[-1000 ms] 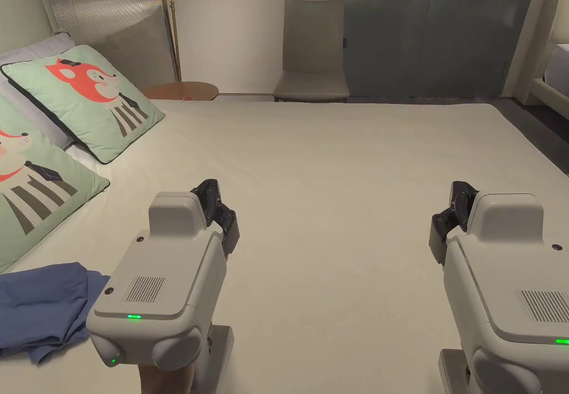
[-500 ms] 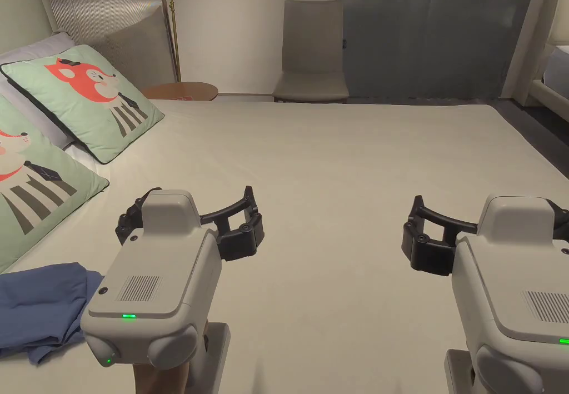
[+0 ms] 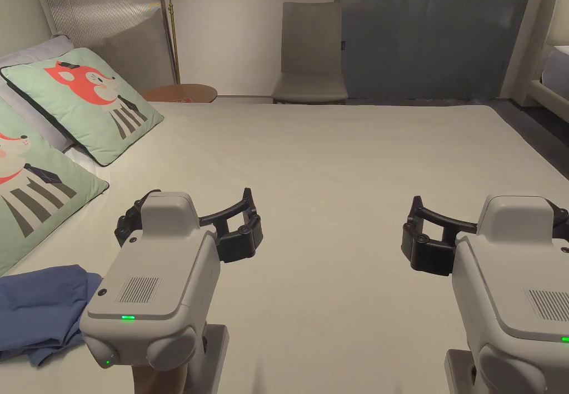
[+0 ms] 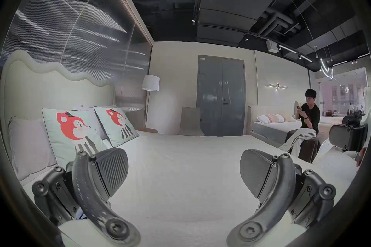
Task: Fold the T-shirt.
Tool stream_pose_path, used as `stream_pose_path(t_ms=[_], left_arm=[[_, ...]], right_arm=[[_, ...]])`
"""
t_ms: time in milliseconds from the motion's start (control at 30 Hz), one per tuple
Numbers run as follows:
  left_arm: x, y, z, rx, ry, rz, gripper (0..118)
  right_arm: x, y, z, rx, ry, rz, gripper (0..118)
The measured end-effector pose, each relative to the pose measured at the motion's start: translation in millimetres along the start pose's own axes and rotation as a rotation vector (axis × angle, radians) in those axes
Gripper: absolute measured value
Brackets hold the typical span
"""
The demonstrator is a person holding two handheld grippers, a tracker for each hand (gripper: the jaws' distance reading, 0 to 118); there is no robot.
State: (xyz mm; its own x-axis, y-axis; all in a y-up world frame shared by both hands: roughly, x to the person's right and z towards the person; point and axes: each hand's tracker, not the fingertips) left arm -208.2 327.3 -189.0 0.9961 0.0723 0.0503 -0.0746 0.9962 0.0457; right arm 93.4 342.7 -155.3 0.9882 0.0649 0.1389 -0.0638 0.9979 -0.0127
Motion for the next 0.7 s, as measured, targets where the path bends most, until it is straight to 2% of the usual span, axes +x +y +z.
stream_pose_path(t_ms=[700], left_arm=[[-0.4, -0.3, -1.6, -0.004, -0.010, -0.021, 111]], right_arm=[[-6.7, 1.4, 1.9, 0.000, 0.007, 0.002, 117]])
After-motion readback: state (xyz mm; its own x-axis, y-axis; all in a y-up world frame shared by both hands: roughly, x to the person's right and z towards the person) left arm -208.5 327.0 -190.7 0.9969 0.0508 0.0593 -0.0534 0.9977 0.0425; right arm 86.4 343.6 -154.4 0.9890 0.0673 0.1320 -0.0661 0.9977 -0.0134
